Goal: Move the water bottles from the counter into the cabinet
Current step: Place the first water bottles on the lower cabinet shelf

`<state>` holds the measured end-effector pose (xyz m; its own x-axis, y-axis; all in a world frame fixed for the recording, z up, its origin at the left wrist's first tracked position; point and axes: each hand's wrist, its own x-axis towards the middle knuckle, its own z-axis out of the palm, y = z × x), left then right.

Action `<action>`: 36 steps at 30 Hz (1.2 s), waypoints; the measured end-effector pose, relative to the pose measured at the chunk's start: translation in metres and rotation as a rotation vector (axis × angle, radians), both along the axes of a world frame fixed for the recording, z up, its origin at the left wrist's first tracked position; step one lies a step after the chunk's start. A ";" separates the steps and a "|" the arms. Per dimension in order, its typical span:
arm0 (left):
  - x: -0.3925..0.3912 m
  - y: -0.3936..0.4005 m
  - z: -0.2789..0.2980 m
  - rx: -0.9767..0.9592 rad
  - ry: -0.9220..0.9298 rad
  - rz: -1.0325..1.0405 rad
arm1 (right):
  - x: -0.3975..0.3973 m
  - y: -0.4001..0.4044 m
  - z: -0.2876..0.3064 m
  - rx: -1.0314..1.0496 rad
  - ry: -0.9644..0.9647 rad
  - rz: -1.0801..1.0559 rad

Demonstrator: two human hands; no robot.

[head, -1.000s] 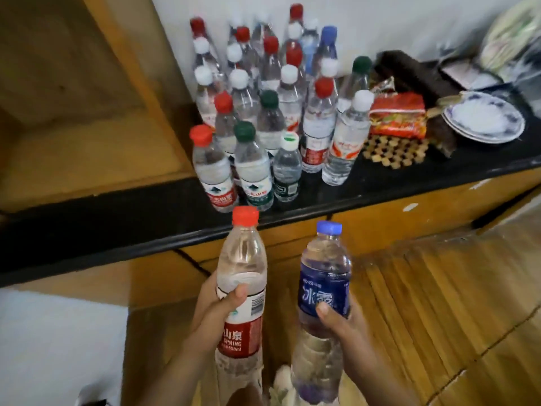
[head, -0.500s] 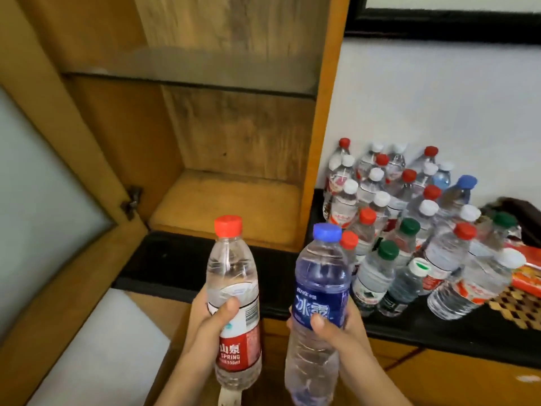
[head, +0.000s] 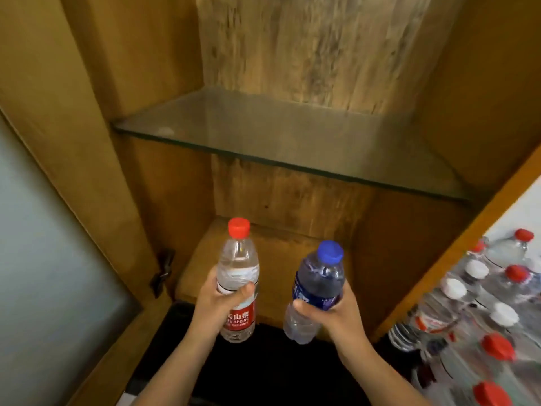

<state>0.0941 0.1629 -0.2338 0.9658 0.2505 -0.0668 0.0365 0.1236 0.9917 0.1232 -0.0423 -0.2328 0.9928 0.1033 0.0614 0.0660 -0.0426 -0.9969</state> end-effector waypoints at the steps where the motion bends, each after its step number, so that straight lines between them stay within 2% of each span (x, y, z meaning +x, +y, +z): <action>1: 0.014 0.008 -0.008 0.017 0.006 0.023 | 0.013 0.009 -0.006 -0.029 -0.004 -0.017; 6: 0.071 0.036 -0.044 0.092 0.001 0.089 | 0.072 0.044 -0.035 -0.154 -0.013 -0.025; 15: 0.106 0.063 -0.076 0.118 -0.001 0.261 | 0.120 0.083 -0.062 -0.181 0.096 0.109; 23: 0.110 0.059 -0.090 0.407 0.046 0.336 | 0.126 0.093 -0.074 -0.099 0.122 0.157; 27: 0.096 0.056 -0.110 0.310 0.118 0.320 | 0.113 0.094 -0.088 -0.118 0.166 0.103; 31: 0.088 0.050 -0.131 0.351 0.133 0.353 | 0.102 0.100 -0.113 -0.170 0.280 0.071; 36: 0.107 0.056 -0.138 0.412 0.132 0.371 | 0.111 0.118 -0.130 -0.230 0.154 -0.072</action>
<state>0.2012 0.2191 -0.3717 0.7983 0.6022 -0.0060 0.1916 -0.2446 0.9505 0.2342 0.0762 -0.3626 0.9939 0.0257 -0.1072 -0.0965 -0.2682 -0.9585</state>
